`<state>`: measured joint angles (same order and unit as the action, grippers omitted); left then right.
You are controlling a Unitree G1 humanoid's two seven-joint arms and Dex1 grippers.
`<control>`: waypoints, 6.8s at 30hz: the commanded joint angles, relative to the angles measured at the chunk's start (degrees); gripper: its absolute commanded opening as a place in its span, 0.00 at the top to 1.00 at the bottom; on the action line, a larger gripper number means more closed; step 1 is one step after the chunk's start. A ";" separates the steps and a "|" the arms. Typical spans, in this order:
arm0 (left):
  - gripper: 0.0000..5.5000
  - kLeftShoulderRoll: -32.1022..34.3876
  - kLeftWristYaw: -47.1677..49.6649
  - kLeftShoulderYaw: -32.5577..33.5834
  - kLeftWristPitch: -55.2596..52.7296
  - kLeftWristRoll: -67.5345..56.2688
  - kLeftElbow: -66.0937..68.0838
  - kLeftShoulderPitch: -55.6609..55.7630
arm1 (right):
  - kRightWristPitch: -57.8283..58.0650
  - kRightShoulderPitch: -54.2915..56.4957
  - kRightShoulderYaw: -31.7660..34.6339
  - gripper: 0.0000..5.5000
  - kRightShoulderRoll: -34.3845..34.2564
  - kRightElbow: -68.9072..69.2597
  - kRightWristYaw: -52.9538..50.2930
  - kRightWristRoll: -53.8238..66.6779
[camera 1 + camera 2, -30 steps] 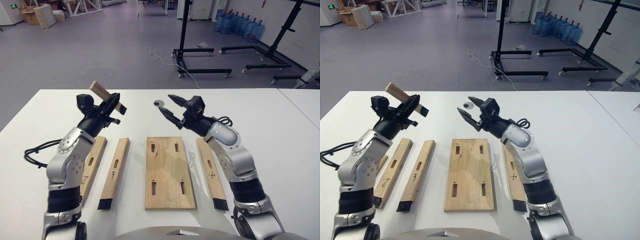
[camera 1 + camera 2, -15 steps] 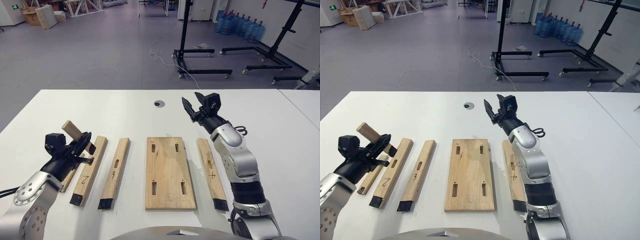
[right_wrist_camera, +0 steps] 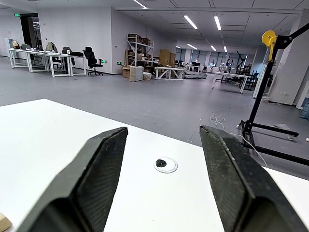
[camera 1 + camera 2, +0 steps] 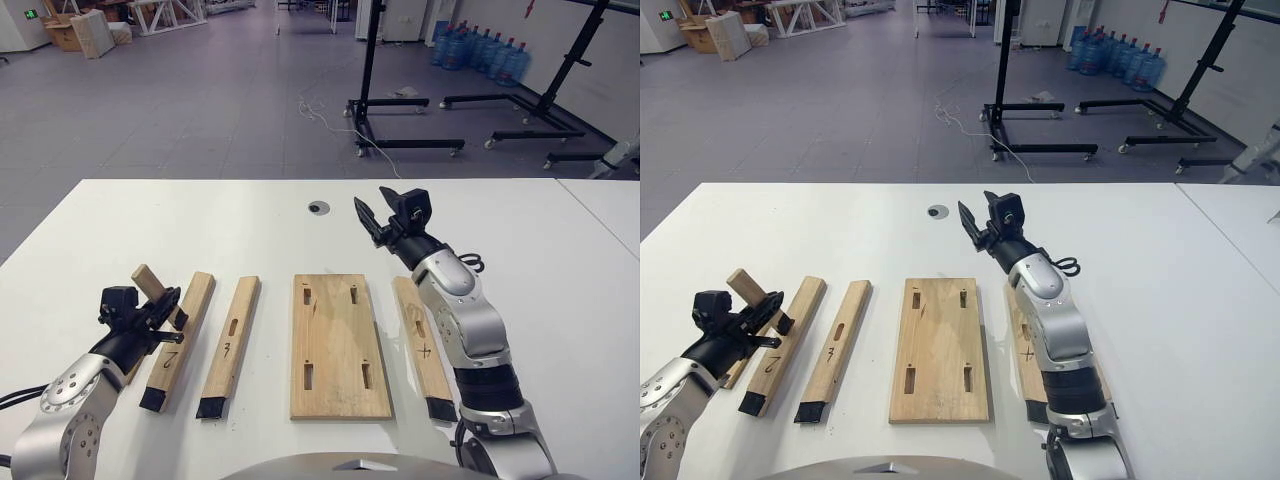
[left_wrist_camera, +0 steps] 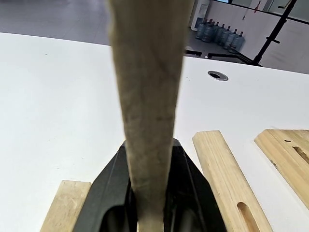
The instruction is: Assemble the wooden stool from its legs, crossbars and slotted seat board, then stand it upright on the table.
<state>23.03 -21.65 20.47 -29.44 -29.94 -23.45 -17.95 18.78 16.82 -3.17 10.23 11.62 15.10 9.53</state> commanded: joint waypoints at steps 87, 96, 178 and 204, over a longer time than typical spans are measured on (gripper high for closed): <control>0.64 3.83 4.81 -14.49 -5.71 5.69 14.08 13.18 | -3.60 4.10 1.17 0.50 -1.71 -3.80 -0.16 0.02; 0.64 3.45 3.99 -10.49 -2.28 4.16 11.99 13.30 | -4.37 5.72 2.04 0.50 -1.13 -5.29 0.34 -0.11; 0.63 4.00 -0.44 -6.07 -12.85 7.34 -1.22 -8.98 | 2.90 -2.67 3.10 0.50 0.59 6.36 -2.36 0.66; 0.63 3.39 -23.78 -7.63 -5.34 -29.39 -6.03 11.24 | 37.15 11.88 11.59 0.13 2.74 -9.95 36.57 55.15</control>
<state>25.27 -44.70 13.22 -34.11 -58.40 -29.89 -7.68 56.12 28.83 9.03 13.53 0.51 51.67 64.25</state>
